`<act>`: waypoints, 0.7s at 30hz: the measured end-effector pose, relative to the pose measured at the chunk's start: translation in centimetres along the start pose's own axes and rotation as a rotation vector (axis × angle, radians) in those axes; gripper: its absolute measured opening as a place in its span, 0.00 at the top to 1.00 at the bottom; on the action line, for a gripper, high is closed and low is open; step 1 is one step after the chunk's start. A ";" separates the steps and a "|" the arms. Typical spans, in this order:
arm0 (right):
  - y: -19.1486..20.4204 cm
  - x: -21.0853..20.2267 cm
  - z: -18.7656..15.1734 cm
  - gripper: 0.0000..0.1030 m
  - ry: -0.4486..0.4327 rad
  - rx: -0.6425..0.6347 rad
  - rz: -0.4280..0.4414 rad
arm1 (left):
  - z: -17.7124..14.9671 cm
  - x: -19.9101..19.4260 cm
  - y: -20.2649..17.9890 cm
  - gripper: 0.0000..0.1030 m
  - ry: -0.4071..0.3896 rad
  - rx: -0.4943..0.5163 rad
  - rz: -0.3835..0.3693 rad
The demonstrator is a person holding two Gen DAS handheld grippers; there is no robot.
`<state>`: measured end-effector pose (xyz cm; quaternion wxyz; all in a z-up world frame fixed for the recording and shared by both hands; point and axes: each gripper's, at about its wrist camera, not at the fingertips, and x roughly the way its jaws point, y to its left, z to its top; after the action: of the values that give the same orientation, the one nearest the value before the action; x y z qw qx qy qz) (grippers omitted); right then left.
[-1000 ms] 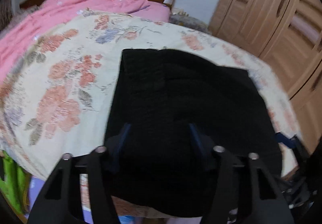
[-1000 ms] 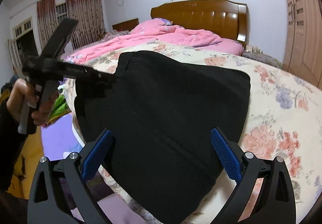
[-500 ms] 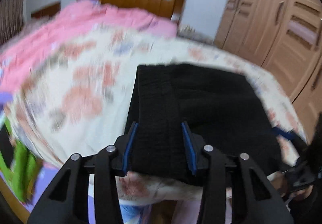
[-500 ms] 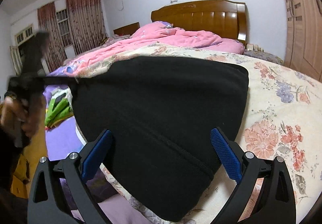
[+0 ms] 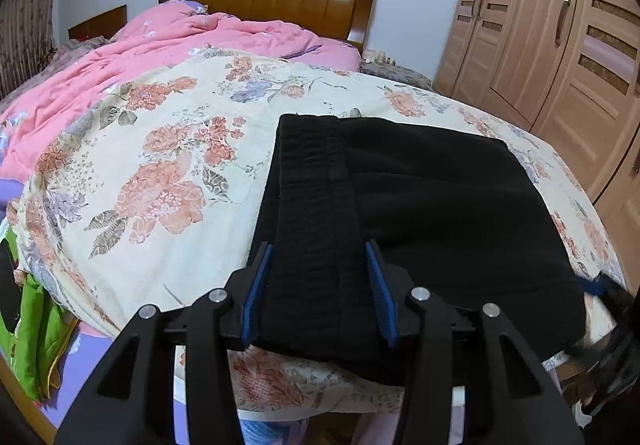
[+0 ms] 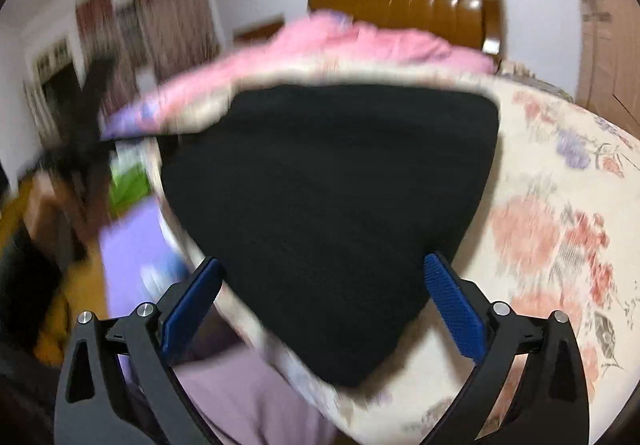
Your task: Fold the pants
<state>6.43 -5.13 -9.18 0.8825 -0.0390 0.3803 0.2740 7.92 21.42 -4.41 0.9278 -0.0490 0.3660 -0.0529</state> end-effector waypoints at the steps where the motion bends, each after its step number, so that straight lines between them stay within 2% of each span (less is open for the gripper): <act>1: -0.6 0.5 -0.4 0.06 0.045 0.051 0.043 | 0.0 0.0 -0.1 0.54 -0.002 0.004 0.009; 3: -0.8 -1.0 -0.3 0.08 -0.012 0.091 0.045 | -0.2 0.0 -0.1 0.54 -0.001 0.001 0.009; 7: 0.9 -5.0 1.9 0.08 -0.181 0.004 -0.014 | -0.2 0.0 0.1 0.54 0.000 -0.005 0.005; 9: 1.2 -5.4 3.0 0.06 -0.220 -0.002 0.024 | -0.2 0.0 0.0 0.53 -0.004 -0.001 0.018; 12: 1.6 -2.6 4.5 0.06 -0.133 0.005 0.117 | -0.3 -0.1 -0.2 0.53 -0.007 0.000 0.026; 13: 1.7 -1.2 4.3 0.05 -0.077 0.005 0.119 | -0.3 -0.1 -0.2 0.53 -0.005 0.000 0.024; 14: 2.1 -0.7 3.9 0.05 -0.062 -0.028 0.100 | -0.3 -0.1 -0.1 0.53 -0.001 0.001 0.021; 16: 2.8 -1.0 3.5 0.05 -0.059 -0.077 0.081 | -0.2 -0.1 -0.2 0.52 0.005 0.006 0.017; 19: 2.0 -2.3 4.1 0.06 -0.055 -0.054 0.125 | 0.7 -0.6 -0.4 0.44 0.034 0.004 0.046; 21: 0.7 -3.8 5.0 0.06 -0.104 -0.011 0.178 | 1.9 -2.8 -2.1 0.41 -0.037 0.072 0.093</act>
<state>7.18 -4.88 -2.87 0.8729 0.0043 0.3345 0.3551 7.04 19.76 -0.88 0.9371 0.0007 0.3484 -0.0218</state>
